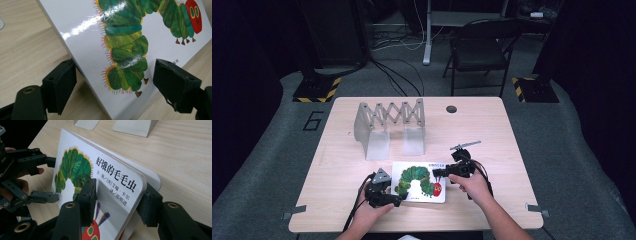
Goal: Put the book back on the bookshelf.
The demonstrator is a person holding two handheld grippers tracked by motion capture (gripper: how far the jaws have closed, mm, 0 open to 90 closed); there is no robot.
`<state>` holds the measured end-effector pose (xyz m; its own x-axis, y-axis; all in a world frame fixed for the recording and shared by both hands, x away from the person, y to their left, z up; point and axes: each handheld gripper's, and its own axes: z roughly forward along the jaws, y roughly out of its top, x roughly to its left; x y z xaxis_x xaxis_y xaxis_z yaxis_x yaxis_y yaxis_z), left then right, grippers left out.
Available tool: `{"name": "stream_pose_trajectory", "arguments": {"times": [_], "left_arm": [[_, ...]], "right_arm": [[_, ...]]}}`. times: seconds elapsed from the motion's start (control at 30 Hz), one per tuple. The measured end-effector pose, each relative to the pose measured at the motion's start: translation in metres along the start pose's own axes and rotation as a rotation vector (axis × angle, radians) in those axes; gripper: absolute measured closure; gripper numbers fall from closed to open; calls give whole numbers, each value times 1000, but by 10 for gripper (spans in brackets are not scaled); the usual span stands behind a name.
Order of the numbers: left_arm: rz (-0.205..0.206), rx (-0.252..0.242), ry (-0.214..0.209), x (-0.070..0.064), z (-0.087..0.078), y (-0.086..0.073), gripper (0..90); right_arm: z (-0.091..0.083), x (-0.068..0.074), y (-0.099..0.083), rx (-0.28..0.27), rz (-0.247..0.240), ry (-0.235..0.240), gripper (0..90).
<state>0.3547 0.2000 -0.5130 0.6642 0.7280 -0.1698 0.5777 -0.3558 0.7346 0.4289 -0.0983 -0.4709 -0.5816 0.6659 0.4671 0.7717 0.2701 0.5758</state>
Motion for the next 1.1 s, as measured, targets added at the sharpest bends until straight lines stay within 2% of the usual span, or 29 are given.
{"name": "stream_pose_trajectory", "arguments": {"times": [0.2,0.23,0.27,0.43,0.6,0.63,0.77,0.93,1.1], "left_arm": [[12,-14,21,3,-8,2,302],[18,-29,34,4,-9,3,321],[6,-36,39,4,-10,3,340],[10,-52,60,6,-15,5,436],[18,-76,93,8,-22,7,515],[32,-86,109,7,-23,7,539],[44,-97,132,7,-25,8,558],[61,-110,165,6,-26,9,578],[79,-105,161,7,-27,9,593]], "right_arm": [[-4,4,3,-22,-11,4,559],[-5,5,3,-24,-17,5,565],[-5,6,4,-29,-20,4,568],[-10,11,8,-44,-35,7,585],[-14,15,11,-62,-48,21,594],[-16,17,12,-73,-66,21,593],[-17,21,13,-82,-104,17,585],[-18,25,13,-82,-112,20,561],[-18,26,13,-86,-114,19,535]]}}
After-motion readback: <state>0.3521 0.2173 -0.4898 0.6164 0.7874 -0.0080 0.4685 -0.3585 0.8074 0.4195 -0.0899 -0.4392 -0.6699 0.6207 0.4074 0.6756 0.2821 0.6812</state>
